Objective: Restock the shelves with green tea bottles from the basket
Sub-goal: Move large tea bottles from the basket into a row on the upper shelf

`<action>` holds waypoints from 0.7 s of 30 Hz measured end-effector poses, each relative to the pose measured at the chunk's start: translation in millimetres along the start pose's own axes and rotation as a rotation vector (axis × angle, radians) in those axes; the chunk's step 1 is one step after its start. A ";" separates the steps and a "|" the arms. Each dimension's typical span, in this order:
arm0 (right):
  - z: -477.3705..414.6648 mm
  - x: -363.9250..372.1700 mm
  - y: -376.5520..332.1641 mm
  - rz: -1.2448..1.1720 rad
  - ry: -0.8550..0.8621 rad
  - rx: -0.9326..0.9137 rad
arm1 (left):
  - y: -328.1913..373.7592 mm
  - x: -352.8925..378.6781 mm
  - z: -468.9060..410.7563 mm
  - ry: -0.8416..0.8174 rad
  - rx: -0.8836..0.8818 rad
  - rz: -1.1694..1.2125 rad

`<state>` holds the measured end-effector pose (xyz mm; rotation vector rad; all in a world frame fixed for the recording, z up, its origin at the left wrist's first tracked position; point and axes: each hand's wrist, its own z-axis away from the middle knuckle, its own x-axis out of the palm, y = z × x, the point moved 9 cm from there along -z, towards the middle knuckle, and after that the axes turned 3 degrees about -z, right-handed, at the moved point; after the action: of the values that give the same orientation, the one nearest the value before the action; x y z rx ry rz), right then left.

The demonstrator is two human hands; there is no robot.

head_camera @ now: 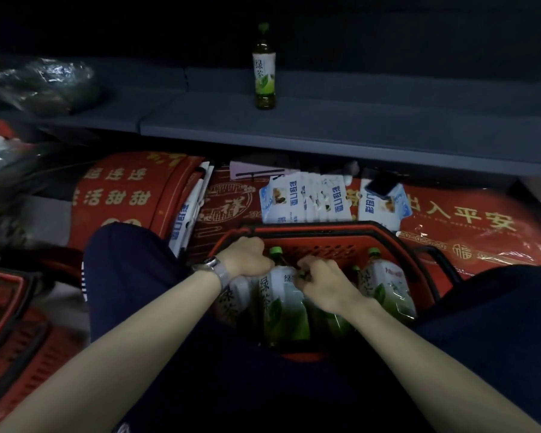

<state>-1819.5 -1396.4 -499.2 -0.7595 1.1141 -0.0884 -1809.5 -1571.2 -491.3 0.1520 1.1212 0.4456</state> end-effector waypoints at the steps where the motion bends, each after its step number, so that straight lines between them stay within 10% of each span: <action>1: -2.0 1.9 1.5 0.003 0.004 0.011 | -1.4 1.2 -6.4 0.002 -0.004 0.040; 21: -13.5 13.5 11.7 -0.096 -0.018 0.022 | -23.6 34.5 -56.8 0.128 -0.232 0.702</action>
<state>-1828.0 -1400.3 -519.6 -0.7926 1.0579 -0.1743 -1841.6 -1583.8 -552.8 0.3184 1.1126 1.2192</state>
